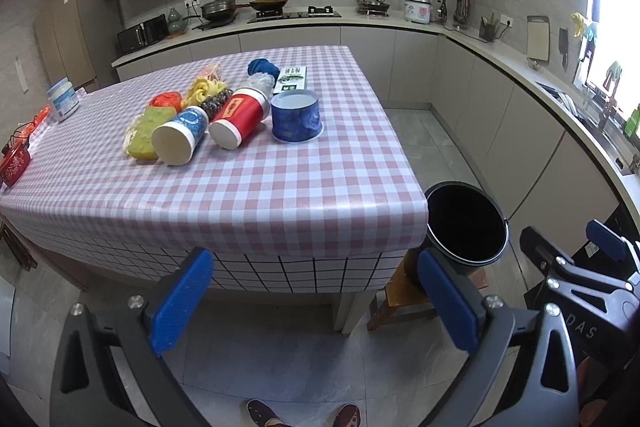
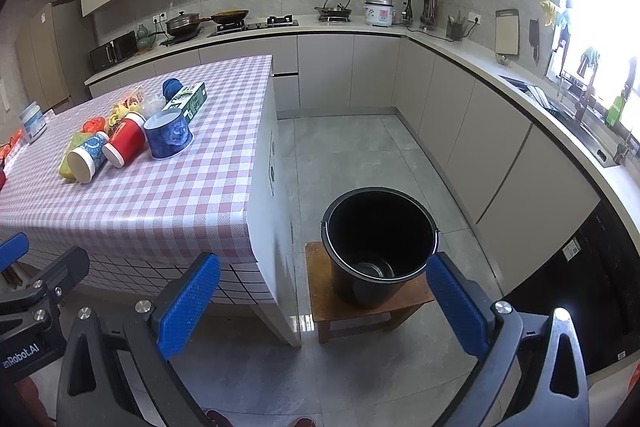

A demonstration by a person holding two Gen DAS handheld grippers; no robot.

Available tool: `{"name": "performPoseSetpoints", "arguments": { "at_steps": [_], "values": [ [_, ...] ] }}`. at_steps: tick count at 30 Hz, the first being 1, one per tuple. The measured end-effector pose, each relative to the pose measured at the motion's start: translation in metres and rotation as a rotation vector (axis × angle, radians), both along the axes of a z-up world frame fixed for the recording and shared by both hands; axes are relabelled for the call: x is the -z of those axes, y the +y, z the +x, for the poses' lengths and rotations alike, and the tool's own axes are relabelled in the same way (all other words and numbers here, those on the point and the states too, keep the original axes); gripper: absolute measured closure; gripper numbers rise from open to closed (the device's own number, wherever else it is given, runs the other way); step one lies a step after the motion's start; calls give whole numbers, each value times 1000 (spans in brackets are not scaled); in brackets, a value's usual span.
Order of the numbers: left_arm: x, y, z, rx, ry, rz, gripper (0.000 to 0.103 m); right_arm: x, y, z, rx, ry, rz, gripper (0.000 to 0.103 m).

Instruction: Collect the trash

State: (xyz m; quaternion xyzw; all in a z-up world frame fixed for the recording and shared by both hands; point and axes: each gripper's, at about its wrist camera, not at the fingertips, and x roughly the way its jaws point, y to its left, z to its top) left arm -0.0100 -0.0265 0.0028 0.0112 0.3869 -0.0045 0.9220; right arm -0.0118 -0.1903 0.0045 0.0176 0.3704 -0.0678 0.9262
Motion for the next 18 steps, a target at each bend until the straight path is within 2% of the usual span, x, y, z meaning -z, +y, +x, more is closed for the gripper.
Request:
{"name": "performPoseSetpoints", "arguments": {
  "at_steps": [18],
  "values": [
    [0, 0, 0, -1, -2, -2, 0, -2, 2, -1, -4, -2, 0, 0]
  ]
}}
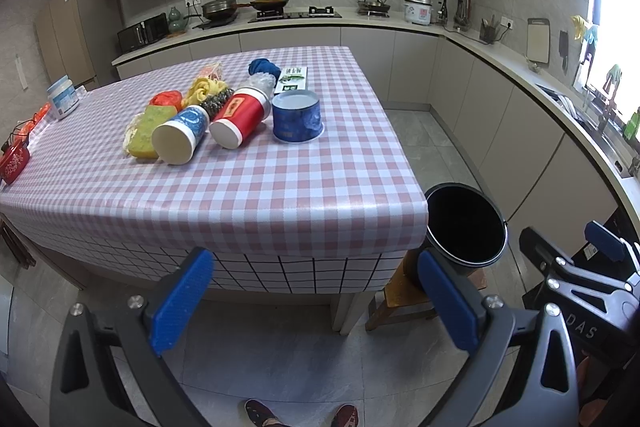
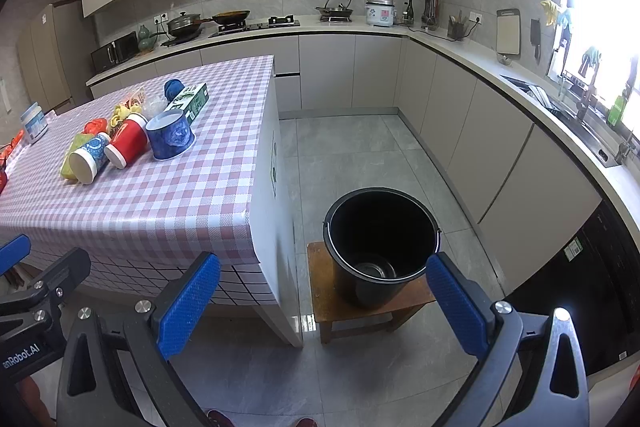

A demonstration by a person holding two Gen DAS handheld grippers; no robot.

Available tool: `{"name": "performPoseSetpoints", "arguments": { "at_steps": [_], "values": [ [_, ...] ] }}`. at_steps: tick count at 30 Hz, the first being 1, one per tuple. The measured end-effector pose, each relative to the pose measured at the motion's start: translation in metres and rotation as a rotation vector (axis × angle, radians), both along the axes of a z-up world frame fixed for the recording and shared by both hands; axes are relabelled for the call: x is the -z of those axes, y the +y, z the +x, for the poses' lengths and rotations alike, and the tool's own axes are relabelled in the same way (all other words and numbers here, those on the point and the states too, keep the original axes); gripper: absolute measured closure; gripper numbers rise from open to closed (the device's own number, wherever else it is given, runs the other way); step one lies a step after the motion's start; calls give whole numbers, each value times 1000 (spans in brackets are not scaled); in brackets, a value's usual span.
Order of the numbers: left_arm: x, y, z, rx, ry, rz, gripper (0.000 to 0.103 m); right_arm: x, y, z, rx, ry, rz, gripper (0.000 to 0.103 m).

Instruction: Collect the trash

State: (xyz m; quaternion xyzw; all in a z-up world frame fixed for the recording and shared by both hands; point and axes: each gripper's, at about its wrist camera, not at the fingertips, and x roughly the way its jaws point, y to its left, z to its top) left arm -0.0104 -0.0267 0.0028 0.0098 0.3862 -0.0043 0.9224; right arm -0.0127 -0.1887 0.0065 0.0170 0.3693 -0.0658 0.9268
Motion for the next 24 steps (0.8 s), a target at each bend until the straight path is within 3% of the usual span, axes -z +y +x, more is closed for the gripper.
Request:
{"name": "performPoseSetpoints", "arguments": {
  "at_steps": [24],
  "values": [
    [-1, 2, -2, -1, 1, -4, 0, -2, 4, -3, -3, -1, 6, 0]
  ]
}}
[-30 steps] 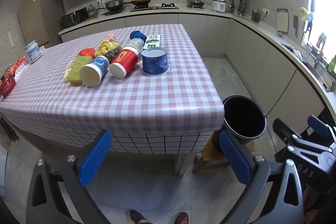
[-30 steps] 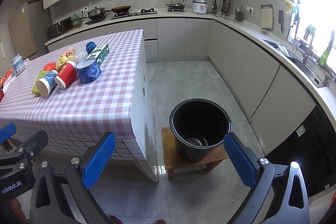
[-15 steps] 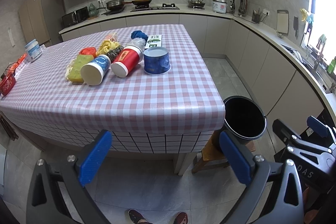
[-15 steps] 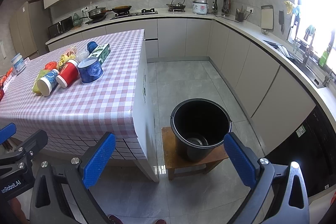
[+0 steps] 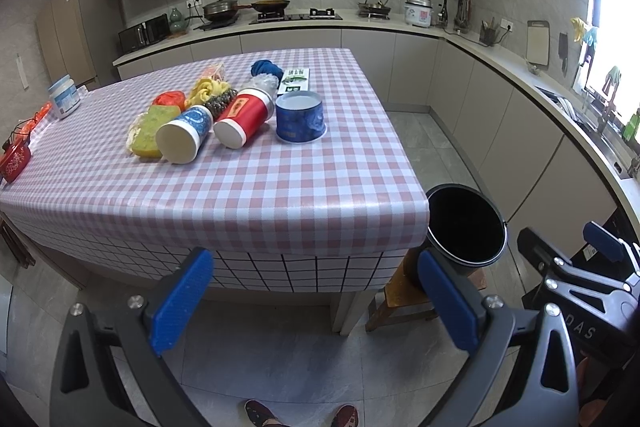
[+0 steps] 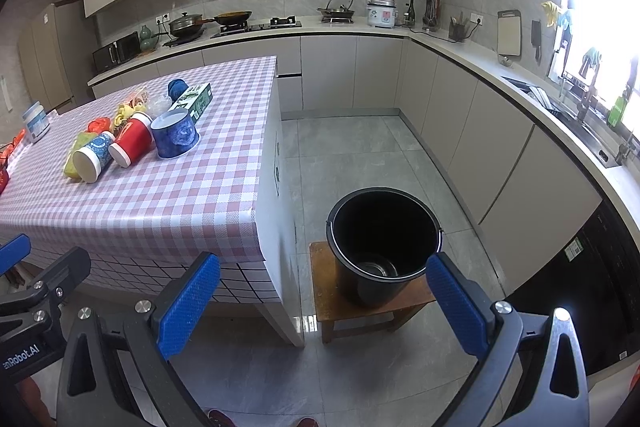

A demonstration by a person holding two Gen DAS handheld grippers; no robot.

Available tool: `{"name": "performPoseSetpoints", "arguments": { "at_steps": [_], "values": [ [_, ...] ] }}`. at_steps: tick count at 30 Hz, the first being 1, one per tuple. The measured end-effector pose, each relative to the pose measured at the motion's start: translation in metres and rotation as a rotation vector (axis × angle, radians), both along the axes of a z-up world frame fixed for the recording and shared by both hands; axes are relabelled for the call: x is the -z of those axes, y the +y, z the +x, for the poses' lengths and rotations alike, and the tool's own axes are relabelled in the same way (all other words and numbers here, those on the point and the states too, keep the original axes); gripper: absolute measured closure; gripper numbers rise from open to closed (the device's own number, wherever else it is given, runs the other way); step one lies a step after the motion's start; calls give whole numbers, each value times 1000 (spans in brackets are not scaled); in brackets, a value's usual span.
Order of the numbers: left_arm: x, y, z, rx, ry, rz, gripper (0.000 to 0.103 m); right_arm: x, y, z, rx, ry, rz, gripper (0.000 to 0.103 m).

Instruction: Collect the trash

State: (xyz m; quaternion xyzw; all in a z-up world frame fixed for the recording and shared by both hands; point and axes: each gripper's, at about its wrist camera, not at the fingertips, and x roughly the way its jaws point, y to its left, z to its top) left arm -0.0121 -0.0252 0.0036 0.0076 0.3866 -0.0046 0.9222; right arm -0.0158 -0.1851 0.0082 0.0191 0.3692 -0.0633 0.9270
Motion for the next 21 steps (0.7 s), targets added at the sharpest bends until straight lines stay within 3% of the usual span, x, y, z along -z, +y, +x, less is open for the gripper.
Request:
{"name": "performPoseSetpoints", "arguments": {
  "at_steps": [21],
  "values": [
    [-4, 12, 6, -42, -11, -5, 0, 0, 5, 11, -38, -9, 6, 0]
  ]
}}
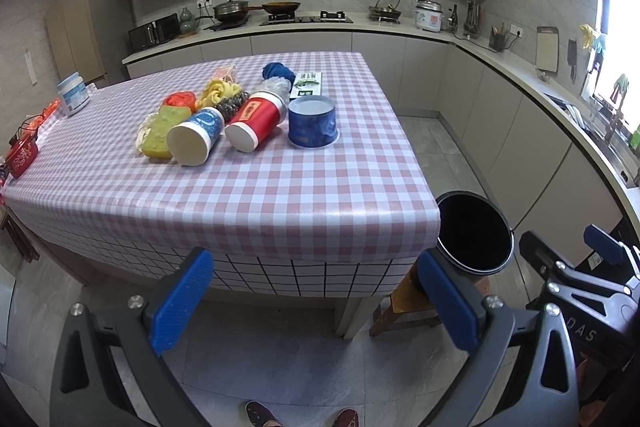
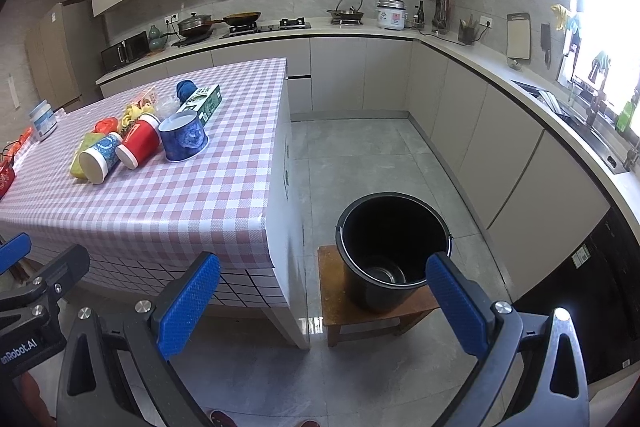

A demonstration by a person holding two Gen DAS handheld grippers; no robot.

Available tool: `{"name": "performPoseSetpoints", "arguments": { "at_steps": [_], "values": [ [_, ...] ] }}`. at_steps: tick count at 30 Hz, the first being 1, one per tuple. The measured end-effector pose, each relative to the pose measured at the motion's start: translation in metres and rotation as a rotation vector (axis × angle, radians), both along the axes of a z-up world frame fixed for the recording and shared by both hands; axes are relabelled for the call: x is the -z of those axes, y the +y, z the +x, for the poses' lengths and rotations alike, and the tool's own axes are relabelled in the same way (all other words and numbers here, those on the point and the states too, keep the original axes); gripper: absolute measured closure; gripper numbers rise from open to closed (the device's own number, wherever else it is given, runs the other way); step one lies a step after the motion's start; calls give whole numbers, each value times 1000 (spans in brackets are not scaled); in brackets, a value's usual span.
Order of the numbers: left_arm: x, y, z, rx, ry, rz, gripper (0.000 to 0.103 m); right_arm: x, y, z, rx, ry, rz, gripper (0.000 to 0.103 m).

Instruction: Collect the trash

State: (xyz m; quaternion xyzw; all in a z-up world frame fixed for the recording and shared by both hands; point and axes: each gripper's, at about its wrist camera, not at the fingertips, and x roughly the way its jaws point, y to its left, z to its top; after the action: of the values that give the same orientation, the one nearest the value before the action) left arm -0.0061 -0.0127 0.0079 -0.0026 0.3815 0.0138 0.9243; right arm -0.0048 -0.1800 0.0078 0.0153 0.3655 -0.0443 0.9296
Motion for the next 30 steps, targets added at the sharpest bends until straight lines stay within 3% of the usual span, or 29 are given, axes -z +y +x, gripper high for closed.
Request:
{"name": "performPoseSetpoints", "arguments": {
  "at_steps": [13, 30],
  "values": [
    [3, 21, 6, -72, -6, -5, 0, 1, 17, 20, -76, -18, 9, 0],
    [8, 111, 59, -151, -1, 1, 0, 5, 96, 86, -132, -14, 29, 0]
  ]
}}
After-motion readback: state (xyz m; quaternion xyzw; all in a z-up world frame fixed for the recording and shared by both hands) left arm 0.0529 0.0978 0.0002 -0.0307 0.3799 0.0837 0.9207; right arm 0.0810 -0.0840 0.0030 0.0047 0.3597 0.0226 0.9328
